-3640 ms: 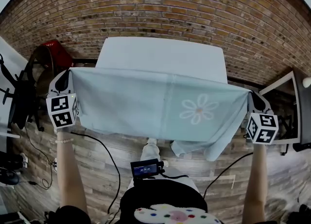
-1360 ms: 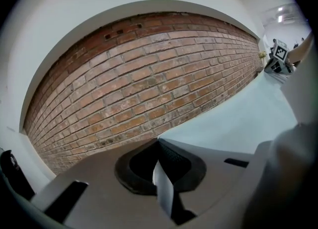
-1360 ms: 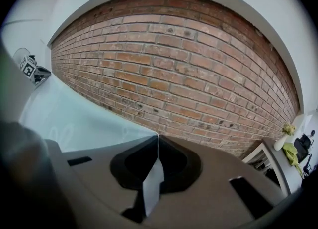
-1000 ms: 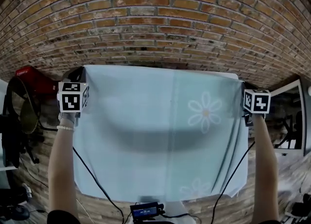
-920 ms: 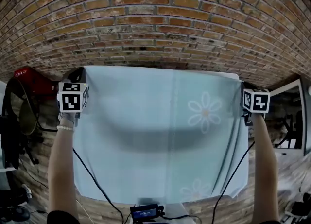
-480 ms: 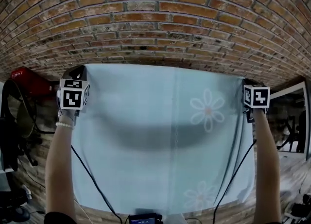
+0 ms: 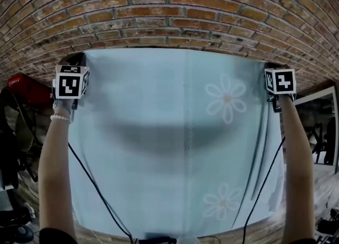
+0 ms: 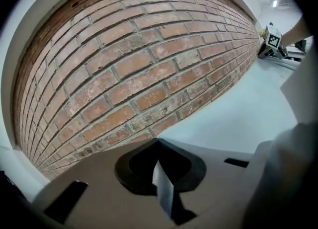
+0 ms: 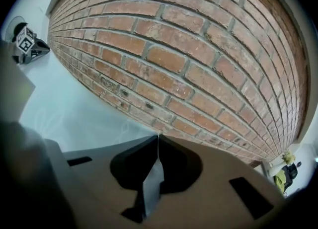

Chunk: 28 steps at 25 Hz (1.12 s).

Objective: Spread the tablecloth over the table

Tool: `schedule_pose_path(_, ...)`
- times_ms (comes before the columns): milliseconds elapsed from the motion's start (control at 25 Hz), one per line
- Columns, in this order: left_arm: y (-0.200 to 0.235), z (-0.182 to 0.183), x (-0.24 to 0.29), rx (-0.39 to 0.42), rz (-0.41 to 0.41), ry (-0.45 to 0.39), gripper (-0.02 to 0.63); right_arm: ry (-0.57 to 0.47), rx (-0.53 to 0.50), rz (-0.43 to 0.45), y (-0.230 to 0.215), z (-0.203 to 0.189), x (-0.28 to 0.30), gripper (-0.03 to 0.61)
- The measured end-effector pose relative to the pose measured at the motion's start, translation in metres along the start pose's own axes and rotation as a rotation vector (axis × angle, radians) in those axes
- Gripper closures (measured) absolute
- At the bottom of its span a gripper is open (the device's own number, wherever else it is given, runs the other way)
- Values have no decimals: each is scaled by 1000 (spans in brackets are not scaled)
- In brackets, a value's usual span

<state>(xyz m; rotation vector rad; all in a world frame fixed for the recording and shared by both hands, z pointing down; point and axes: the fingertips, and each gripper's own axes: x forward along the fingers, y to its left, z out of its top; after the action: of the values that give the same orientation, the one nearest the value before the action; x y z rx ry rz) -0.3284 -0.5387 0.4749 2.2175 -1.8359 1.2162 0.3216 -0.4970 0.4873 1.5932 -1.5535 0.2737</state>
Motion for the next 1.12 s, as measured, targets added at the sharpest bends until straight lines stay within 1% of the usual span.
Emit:
schedule_pose_path(160, 14, 14, 6, 3, 20, -15, 598, -35, -13, -24, -5, 26, 3, 545)
schedule_pose_path(320, 19, 18, 15, -1, 32, -17, 598, -42, -23, -28, -5, 34, 9, 545)
schedule_pose_path(440, 13, 9, 23, -10, 32, -4, 598, -25, -31, 1, 3, 27, 21, 545)
schedule_pose_path(640, -12, -6, 38, 93, 35, 46, 597, 2, -72, 43, 25, 11, 40, 545)
schedule_pose_path(720, -21, -14, 43, 96, 16, 58, 594, 13, -92, 58, 33, 6, 46, 543)
schedule_pose_path(760, -24, -16, 45, 92, 6, 61, 580, 15, -101, 72, 37, 5, 49, 541)
schedule_pose_path(800, -26, -18, 46, 84, -4, 63, 553, 16, -103, 89, 41, 4, 51, 530)
schedule_pose_path(840, -27, -18, 47, 73, -13, 63, 517, 17, -98, 108, 43, 3, 52, 473)
schedule_pose_path(880, -27, -17, 47, 55, -24, 58, 484, 18, -88, 129, 45, 2, 53, 399)
schedule_pose_path(920, -26, -16, 47, 30, -34, 53, 450, 20, -72, 152, 47, 1, 53, 361)
schedule_pose_path(960, -25, -17, 45, 5, -41, 52, 409, 23, -53, 180, 49, 0, 52, 335)
schedule_pose_path(1000, -23, -20, 43, -12, -43, 58, 388, 26, -30, 211, 51, -2, 50, 311)
schedule_pose_path(1040, -20, -24, 40, -20, -43, 67, 370, 32, -12, 237, 52, -5, 47, 294)
schedule_pose_path(1120, -11, -29, 32, -35, -31, 75, 362, 38, 2, 261, 50, -10, 39, 287)
